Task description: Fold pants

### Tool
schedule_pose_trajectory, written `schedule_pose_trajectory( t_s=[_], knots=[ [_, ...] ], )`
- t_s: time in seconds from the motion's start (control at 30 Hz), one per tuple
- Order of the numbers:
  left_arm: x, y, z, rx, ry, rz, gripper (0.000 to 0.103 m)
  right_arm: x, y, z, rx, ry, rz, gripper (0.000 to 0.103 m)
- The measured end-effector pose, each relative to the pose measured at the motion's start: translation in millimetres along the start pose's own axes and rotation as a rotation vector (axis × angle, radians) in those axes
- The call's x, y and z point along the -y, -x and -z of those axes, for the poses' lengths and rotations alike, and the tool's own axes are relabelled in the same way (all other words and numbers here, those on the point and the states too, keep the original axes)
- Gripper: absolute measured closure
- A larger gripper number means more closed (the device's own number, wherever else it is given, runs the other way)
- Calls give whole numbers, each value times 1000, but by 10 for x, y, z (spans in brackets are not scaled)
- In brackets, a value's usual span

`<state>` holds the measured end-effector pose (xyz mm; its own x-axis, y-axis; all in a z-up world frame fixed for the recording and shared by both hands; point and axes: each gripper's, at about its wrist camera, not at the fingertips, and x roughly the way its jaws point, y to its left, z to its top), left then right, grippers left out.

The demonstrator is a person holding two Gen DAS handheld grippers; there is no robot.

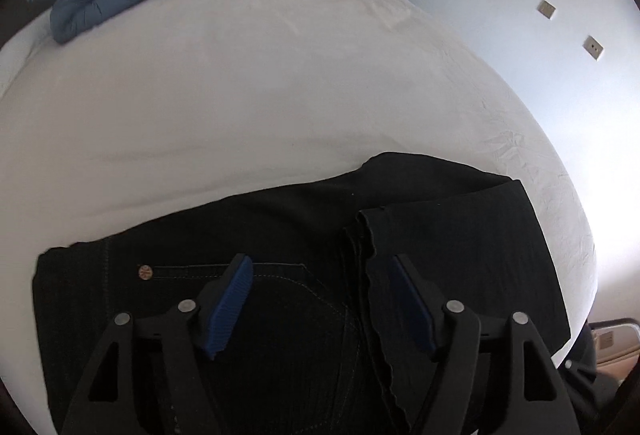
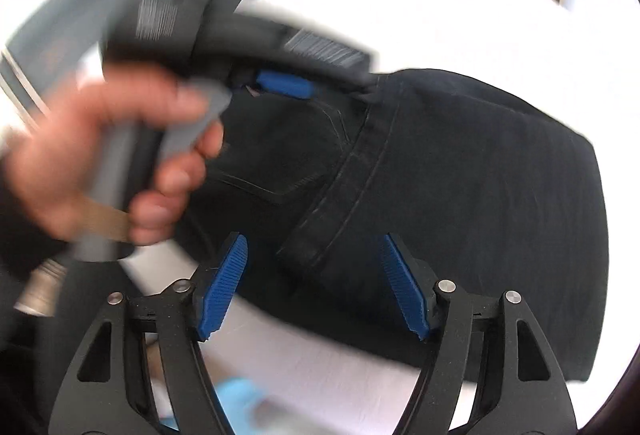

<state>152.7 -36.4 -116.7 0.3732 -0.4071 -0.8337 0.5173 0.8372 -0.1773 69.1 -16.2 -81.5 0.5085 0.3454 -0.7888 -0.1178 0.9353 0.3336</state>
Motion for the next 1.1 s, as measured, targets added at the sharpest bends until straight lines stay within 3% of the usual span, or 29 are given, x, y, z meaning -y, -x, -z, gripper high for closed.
schedule_pose_trajectory(
  t_s=[0.13,0.2,0.27,0.33,0.43,0.57,0.7,0.87,1.1],
  knots=[
    [450,37,257,-11,-138,-70,32,896,443,65,50,-242,-173,38],
    [576,-78,447,-65,-169,-67,48,1385,534,-26,59,-356,-250,50],
    [617,-263,624,-140,-162,-68,53,1883,474,-80,46,-452,-335,54],
    [647,-272,685,-107,-156,-101,52,2275,396,-174,28,-498,-370,59],
    [610,-262,669,-125,-122,-99,53,2773,259,-274,-14,-548,-365,59],
    [657,-299,657,-126,-142,-111,52,3298,-8,-85,-8,-649,-426,71],
    [738,-370,633,-122,-128,-110,52,3417,25,-36,-54,-591,-426,71],
    [599,-304,705,-116,-123,-101,52,3081,206,260,-125,-495,-418,71],
    [586,-256,705,-106,-114,-95,52,2789,626,762,-130,-464,-406,69]
  ],
)
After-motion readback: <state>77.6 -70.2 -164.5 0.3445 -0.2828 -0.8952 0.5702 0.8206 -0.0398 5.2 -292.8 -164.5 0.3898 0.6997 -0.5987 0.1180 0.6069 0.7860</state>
